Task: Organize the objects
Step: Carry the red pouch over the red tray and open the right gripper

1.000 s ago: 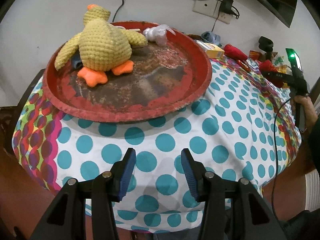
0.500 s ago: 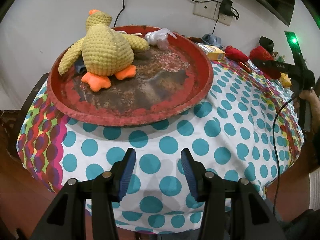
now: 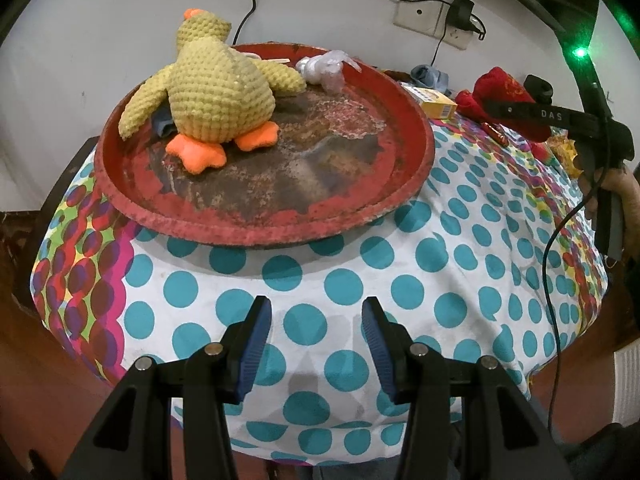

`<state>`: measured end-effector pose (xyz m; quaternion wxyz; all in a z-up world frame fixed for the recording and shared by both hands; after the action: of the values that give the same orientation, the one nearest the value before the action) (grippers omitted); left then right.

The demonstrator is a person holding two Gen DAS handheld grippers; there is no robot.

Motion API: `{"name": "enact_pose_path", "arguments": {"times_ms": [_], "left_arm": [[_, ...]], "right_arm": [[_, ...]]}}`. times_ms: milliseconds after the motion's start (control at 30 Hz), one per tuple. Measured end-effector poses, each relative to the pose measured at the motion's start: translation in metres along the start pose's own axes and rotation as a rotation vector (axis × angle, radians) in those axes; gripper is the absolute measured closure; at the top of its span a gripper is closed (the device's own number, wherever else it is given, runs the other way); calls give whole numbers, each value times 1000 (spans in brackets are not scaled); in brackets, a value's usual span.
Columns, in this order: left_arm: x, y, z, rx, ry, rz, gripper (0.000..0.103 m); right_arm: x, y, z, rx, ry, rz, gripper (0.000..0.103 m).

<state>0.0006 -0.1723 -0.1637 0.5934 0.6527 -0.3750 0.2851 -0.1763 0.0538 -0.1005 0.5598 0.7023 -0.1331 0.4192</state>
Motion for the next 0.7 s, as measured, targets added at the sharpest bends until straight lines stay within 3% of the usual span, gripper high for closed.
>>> {"name": "enact_pose_path", "arguments": {"times_ms": [400,700], "left_arm": [[-4,0,5,14,-1,9,55],[-7,0,7,33,-16,26,55]], "right_arm": [[-15,15,32,49,27,12,60],[-38,31,92,105,103,19,60]]}}
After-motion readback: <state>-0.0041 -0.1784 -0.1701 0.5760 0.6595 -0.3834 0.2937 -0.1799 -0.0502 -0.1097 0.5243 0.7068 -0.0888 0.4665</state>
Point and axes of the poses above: each gripper's, at about its wrist camera, not at the fingertips, and x roughly against the way its jaws point, z to its left, y to its top, the point moved 6 cm from there along -x, roughly the way its jaws point, and after that the axes turned 2 degrees about -z, right-handed, at the moved point
